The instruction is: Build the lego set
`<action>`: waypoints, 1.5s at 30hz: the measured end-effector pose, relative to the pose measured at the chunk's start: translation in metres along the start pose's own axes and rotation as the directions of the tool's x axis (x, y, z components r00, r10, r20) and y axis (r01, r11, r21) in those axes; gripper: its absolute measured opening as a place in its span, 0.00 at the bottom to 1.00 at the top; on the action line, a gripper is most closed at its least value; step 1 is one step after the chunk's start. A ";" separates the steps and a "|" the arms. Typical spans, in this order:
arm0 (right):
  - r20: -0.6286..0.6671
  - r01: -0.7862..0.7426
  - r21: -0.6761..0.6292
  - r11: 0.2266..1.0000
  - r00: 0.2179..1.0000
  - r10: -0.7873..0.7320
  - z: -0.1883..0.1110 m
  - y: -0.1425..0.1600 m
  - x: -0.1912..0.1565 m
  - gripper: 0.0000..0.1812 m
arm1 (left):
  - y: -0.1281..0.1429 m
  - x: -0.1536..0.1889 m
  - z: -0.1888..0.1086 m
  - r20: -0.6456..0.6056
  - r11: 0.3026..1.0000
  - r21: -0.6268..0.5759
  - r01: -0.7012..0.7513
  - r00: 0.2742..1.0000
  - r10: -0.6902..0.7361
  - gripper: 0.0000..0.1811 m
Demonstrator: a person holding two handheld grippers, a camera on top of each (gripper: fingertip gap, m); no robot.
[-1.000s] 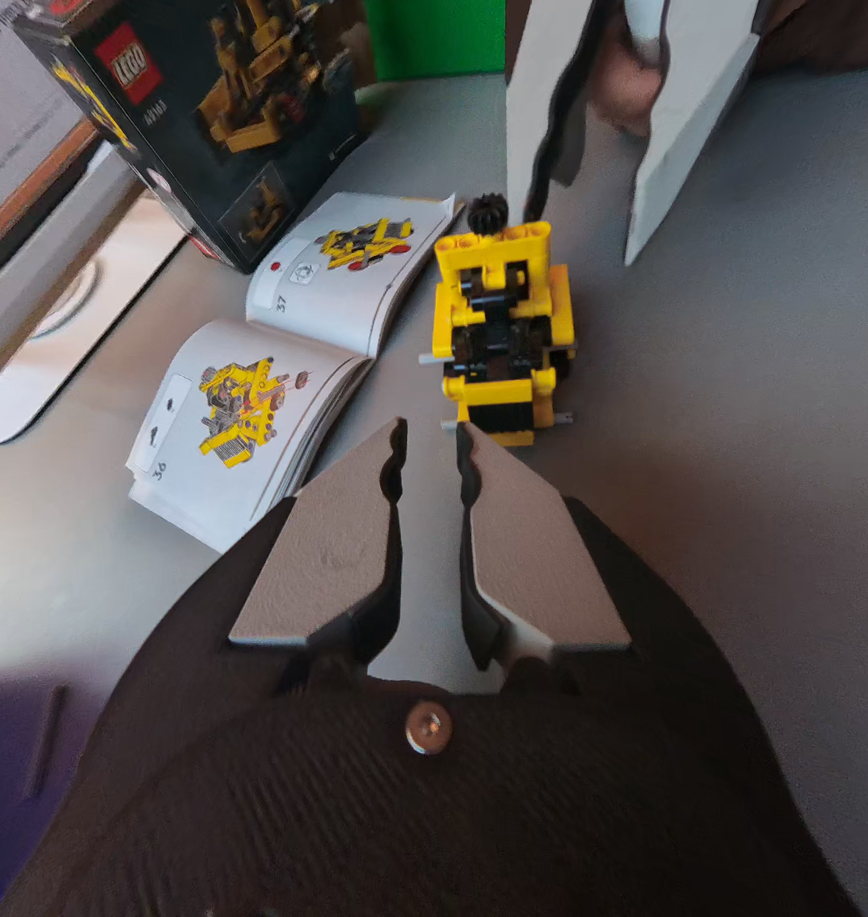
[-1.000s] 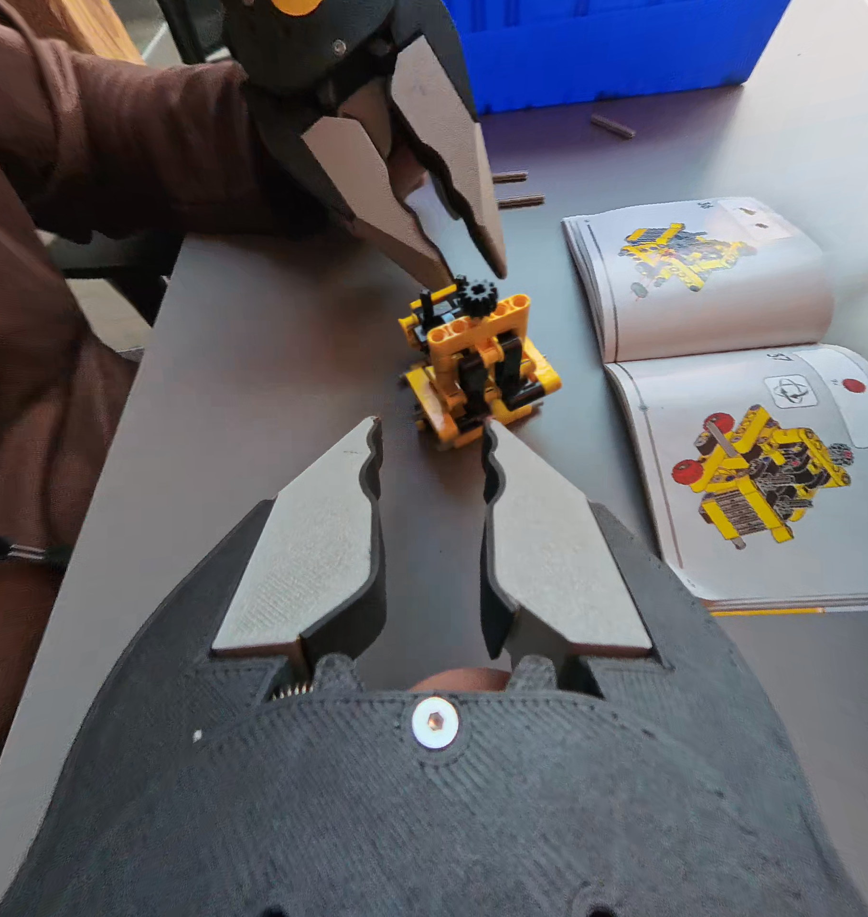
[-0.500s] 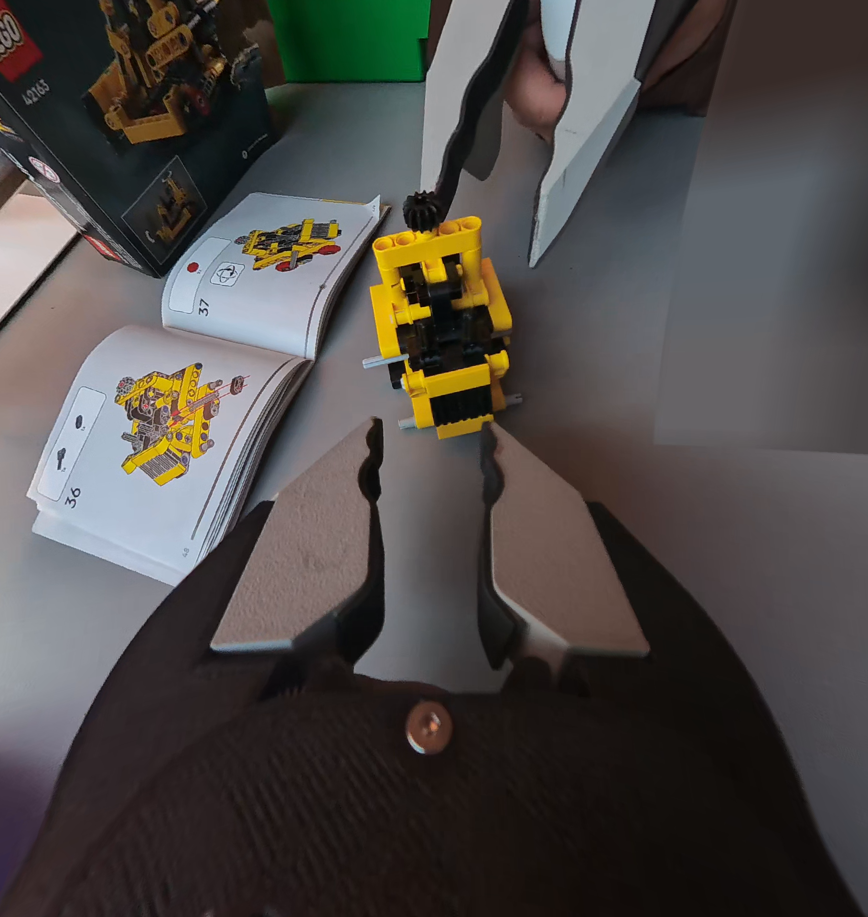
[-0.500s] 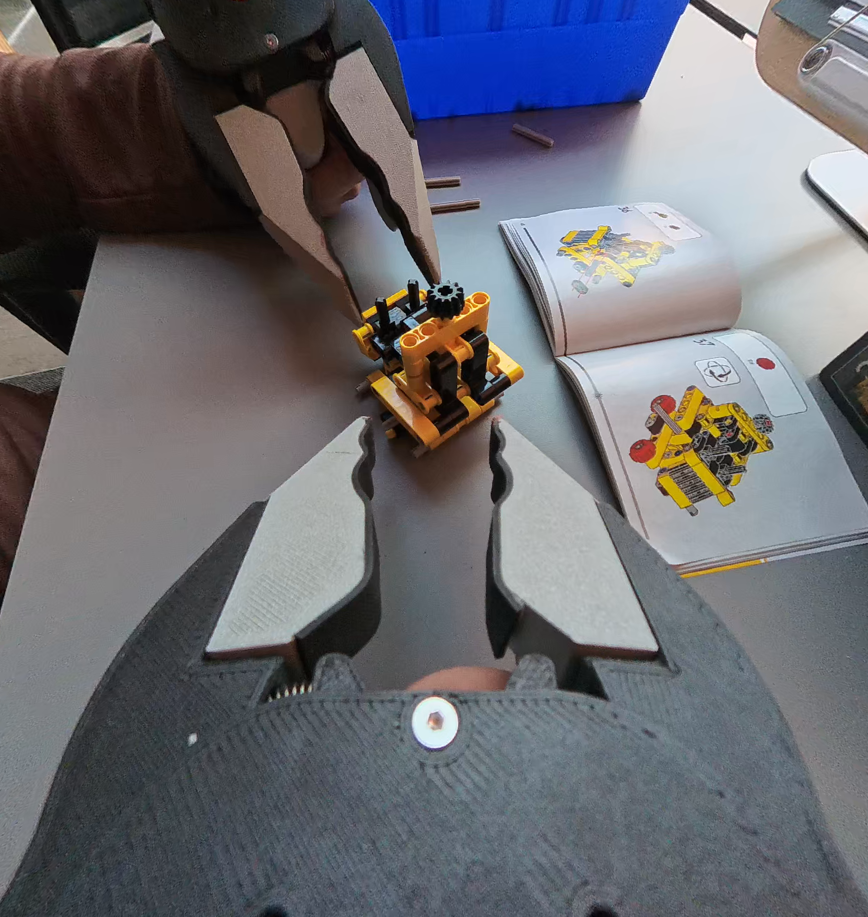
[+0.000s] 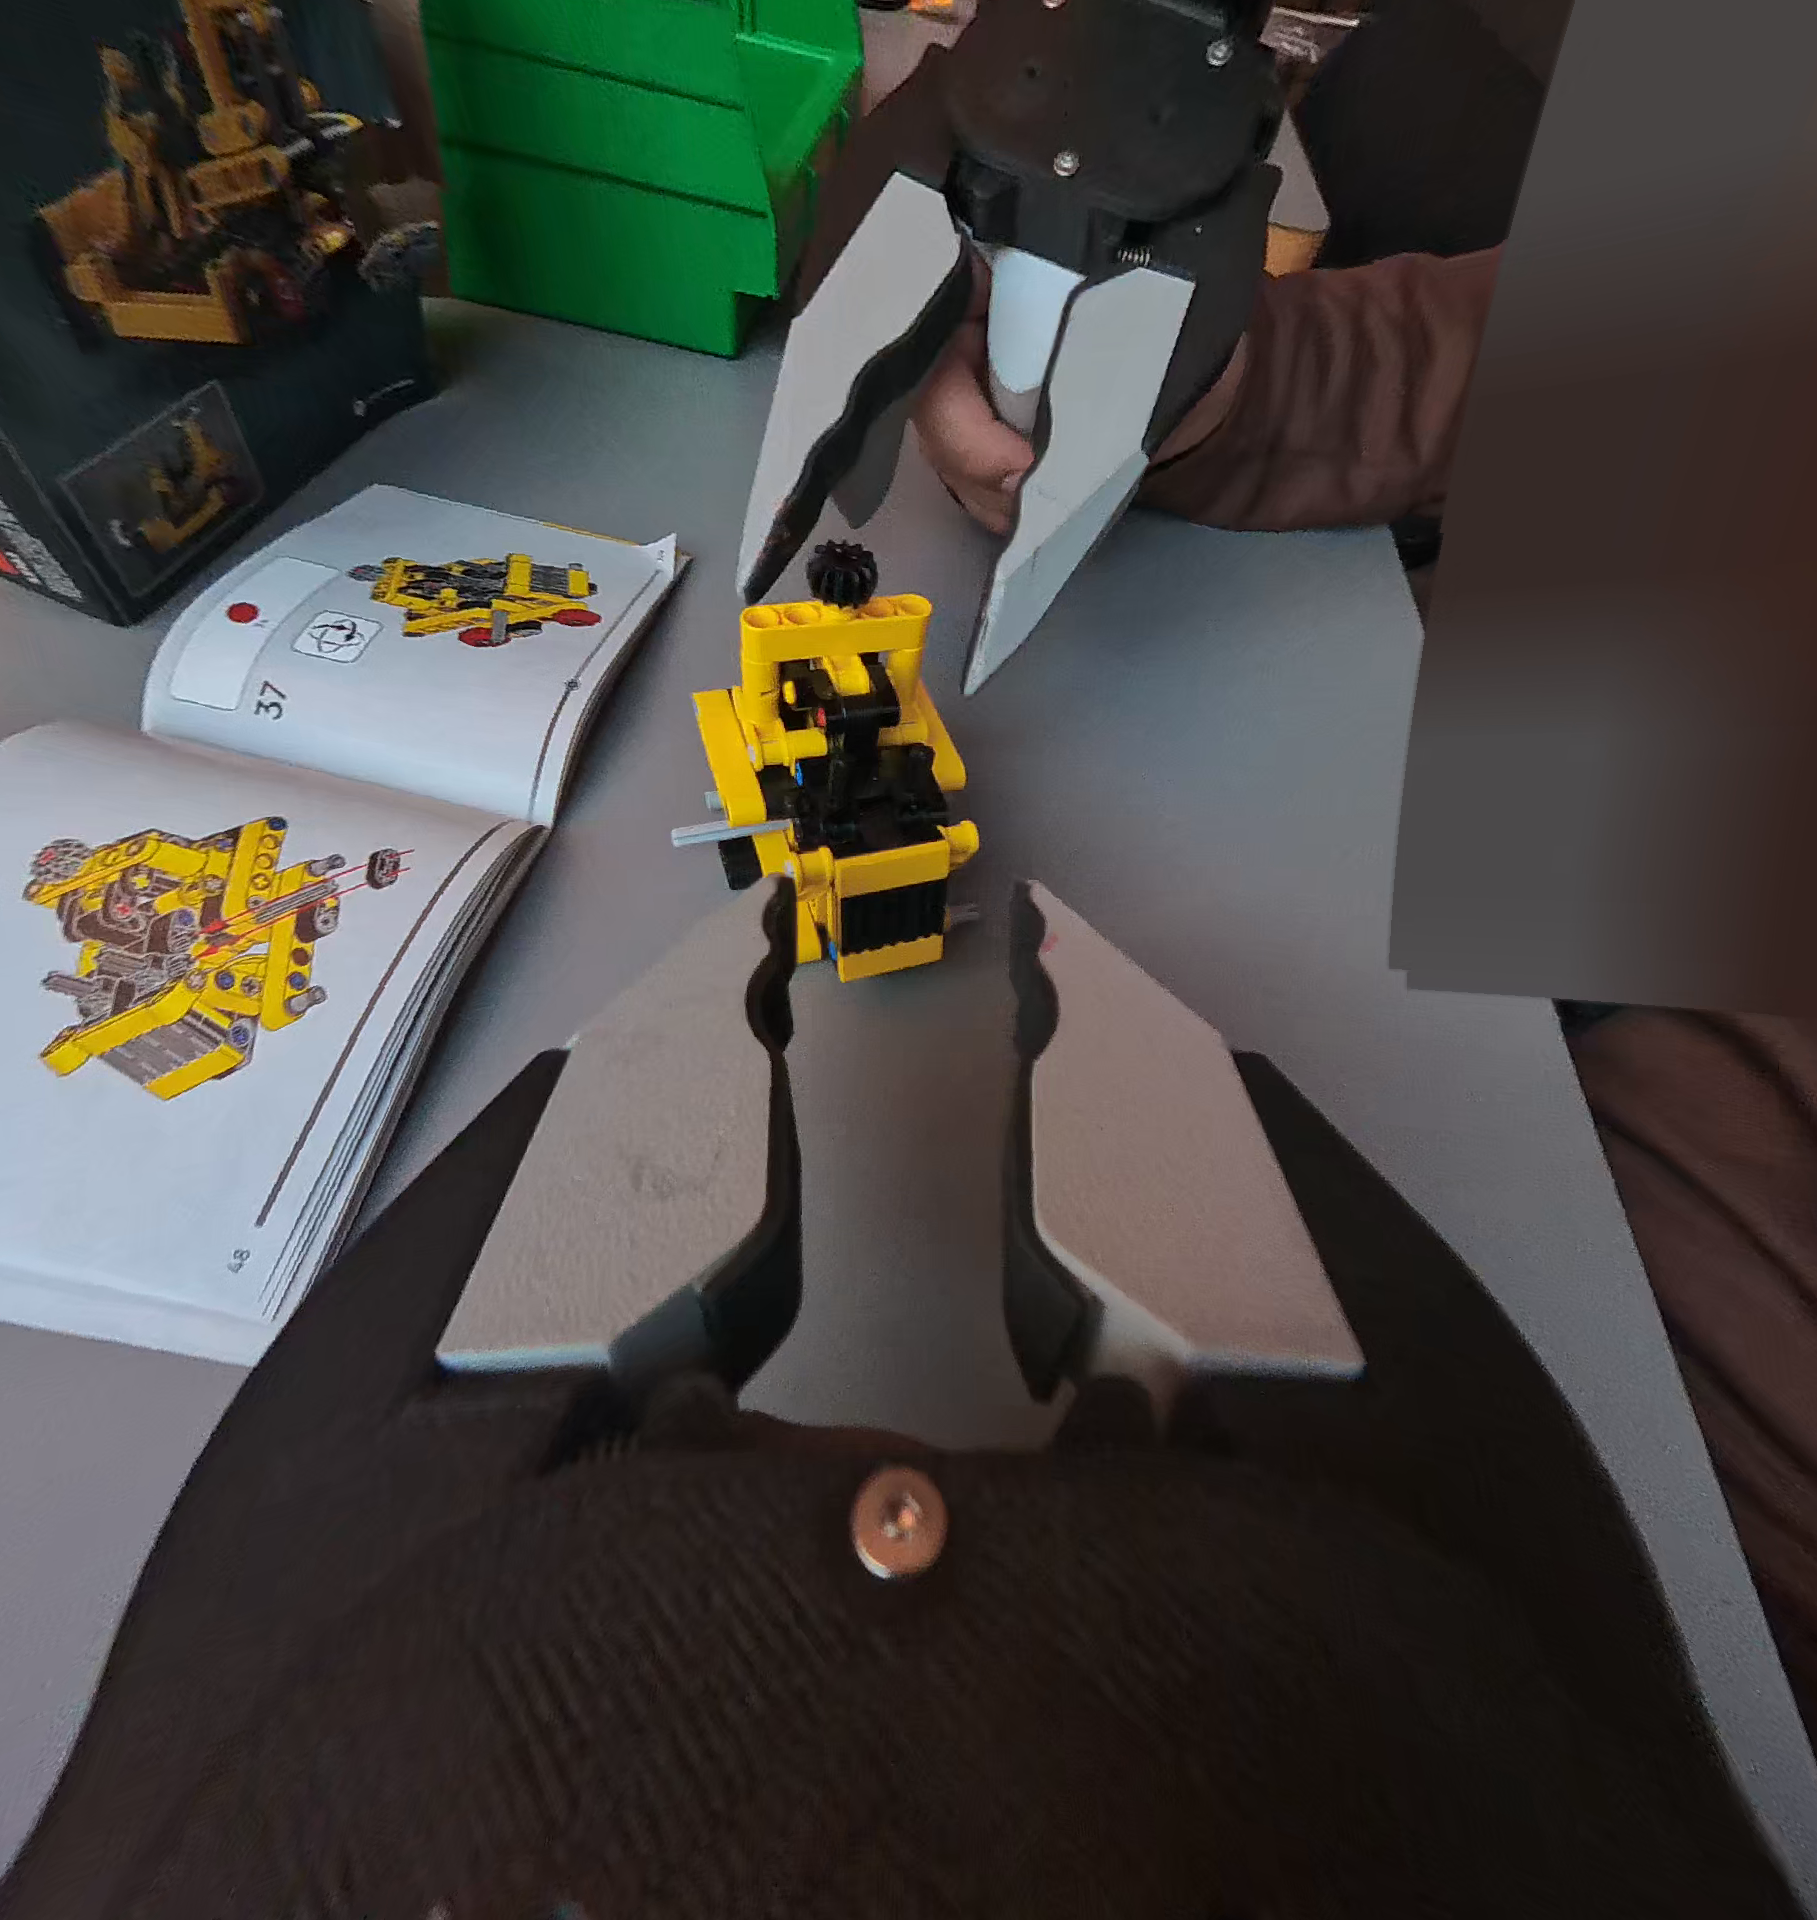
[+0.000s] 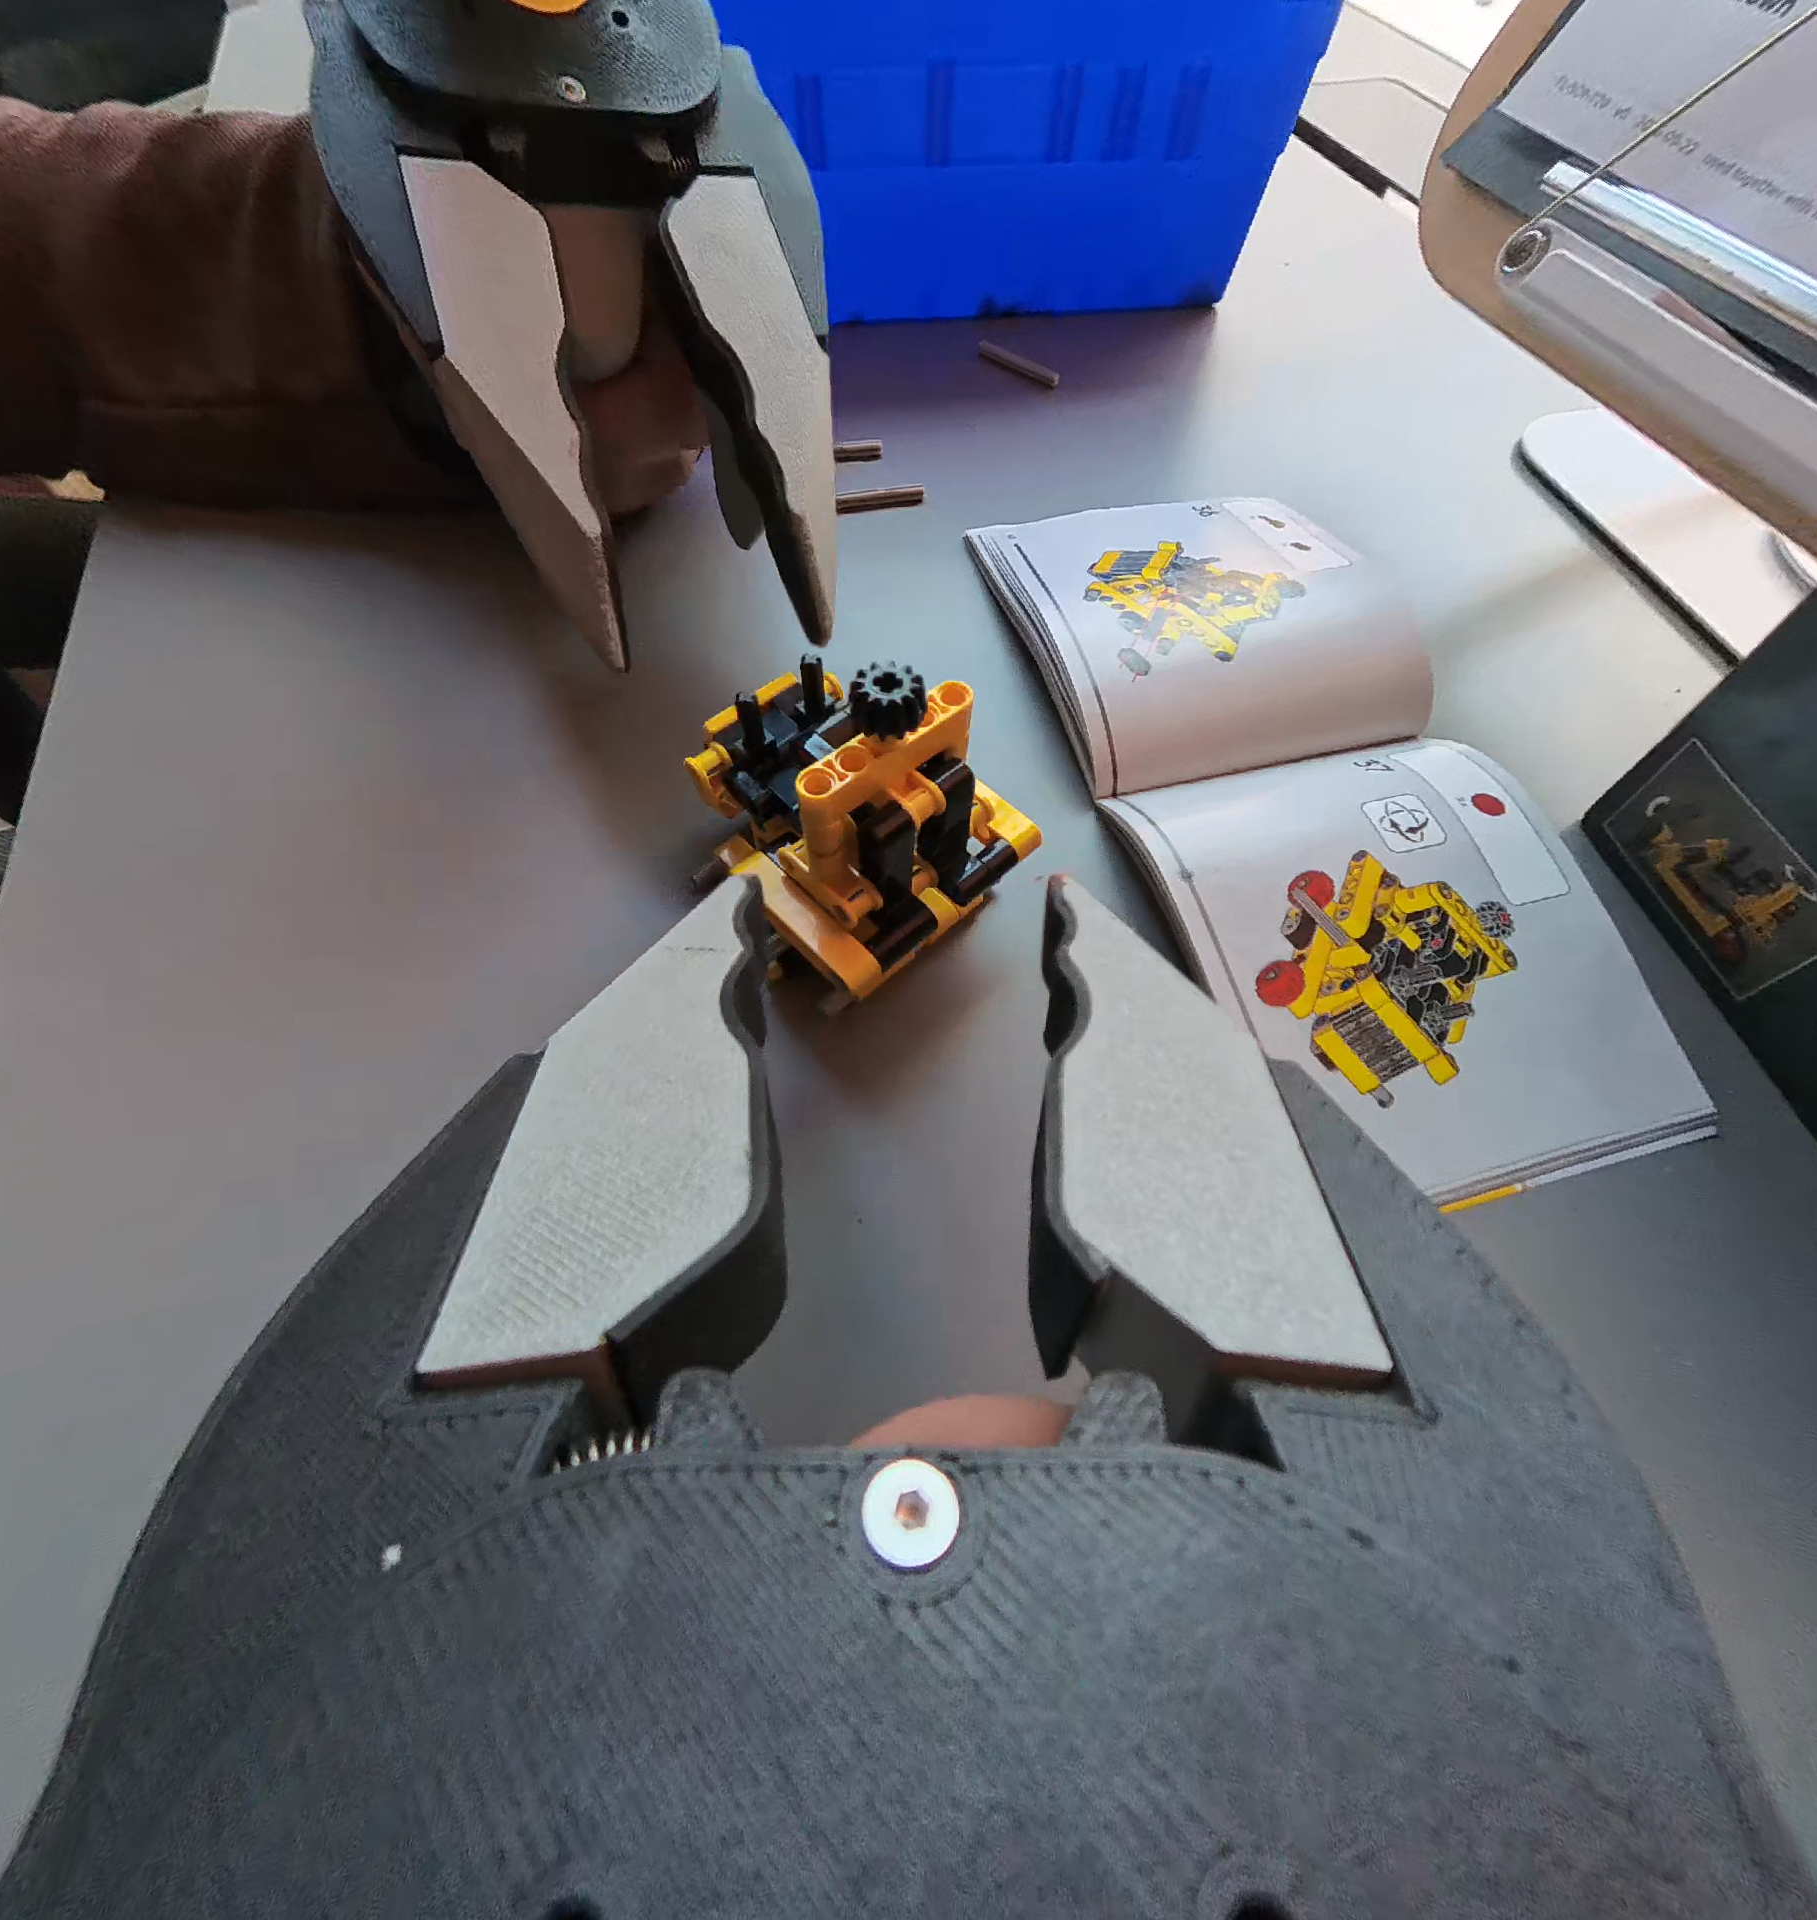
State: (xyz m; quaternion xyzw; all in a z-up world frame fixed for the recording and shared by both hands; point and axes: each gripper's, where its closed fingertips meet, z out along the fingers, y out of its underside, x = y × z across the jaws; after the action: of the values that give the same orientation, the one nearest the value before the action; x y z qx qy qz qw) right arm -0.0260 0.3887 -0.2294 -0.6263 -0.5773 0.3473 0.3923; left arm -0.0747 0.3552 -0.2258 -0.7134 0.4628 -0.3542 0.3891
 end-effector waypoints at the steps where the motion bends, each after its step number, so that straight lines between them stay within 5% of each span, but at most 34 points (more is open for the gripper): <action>1: -0.001 -0.004 0.003 1.000 1.000 0.004 0.002 -0.001 -0.002 0.28 | 0.000 0.000 0.002 -0.005 1.000 -0.010 -0.009 1.000 0.009 0.22; 12: -0.094 0.052 -0.059 0.997 0.994 -0.058 0.020 -0.003 -0.007 0.29 | 0.006 0.003 0.015 -0.075 0.994 -0.085 -0.067 0.995 0.061 0.29; 22: -0.011 -0.034 -0.039 0.999 0.999 0.034 0.022 -0.004 -0.007 0.27 | 0.006 0.005 0.021 -0.114 0.992 -0.103 -0.078 0.991 0.066 0.28; 45: 0.133 0.021 -0.036 0.999 0.991 -0.016 0.017 -0.002 -0.025 0.26 | 0.010 0.019 0.027 -0.100 0.978 -0.124 -0.167 0.983 0.155 0.24</action>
State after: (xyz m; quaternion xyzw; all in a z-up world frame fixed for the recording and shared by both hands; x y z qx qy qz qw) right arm -0.0448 0.3652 -0.2358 -0.6037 -0.6142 0.3736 0.3447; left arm -0.0498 0.3411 -0.2441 -0.6811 0.5585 -0.3218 0.3474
